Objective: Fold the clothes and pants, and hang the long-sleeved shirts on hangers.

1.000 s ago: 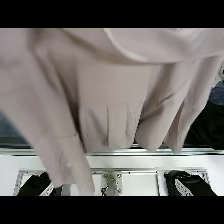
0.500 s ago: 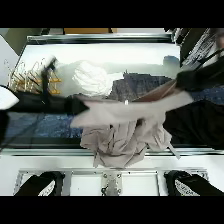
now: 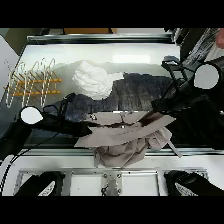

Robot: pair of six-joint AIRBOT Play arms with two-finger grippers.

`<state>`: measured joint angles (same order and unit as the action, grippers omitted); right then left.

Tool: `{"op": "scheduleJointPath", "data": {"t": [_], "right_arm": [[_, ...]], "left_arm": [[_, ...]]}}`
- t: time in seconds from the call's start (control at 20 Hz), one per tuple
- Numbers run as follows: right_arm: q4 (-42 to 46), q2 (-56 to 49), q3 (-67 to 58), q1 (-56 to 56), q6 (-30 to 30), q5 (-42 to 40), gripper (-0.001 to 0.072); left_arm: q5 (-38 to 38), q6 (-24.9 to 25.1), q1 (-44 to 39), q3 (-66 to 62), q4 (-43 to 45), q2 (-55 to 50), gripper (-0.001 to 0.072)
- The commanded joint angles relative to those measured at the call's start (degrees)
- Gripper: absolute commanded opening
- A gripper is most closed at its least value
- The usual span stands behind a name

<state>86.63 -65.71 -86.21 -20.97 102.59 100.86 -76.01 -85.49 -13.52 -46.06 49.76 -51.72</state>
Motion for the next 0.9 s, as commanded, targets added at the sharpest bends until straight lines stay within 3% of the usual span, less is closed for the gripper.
{"op": "scheduleJointPath", "data": {"t": [0.0, 0.05, 0.1, 0.15, 0.3, 0.6, 0.85], "right_arm": [[0.9, -0.1, 0.6, -1.0, 1.4, -0.3, 0.0014], [0.6, -0.1, 0.6, -1.0, 1.4, -0.3, 0.0014], [0.6, -0.1, 0.6, -1.0, 1.4, -0.4, 0.0015], [0.6, -0.1, 0.6, -1.0, 1.4, -0.3, 0.0015], [0.6, -0.1, 0.6, -1.0, 1.4, -0.3, 0.0015], [0.6, -0.1, 0.6, -1.0, 1.4, -0.3, 0.0015], [0.6, -0.1, 0.6, -1.0, 1.4, -0.3, 0.0015]], "left_arm": [[-0.9, 1.1, 2.1, -0.7, 0.1, 0.1, 0.0047], [-1.4, 1.4, 2.5, -1.4, 0.1, 0.0, 0.0321], [-1.7, 1.4, 2.8, -2.2, 0.2, 0.0, 0.0545], [-1.9, 1.5, 3.6, -3.4, 0.3, 0.0, 0.0593], [-1.5, 1.8, 7.7, -8.9, 1.2, 0.0, 0.0593], [4.4, 1.0, 15.7, -17.5, 26.3, -1.8, 0.0593], [14.0, 1.0, 21.1, -17.8, 40.9, -12.8, 0.0592]]}}
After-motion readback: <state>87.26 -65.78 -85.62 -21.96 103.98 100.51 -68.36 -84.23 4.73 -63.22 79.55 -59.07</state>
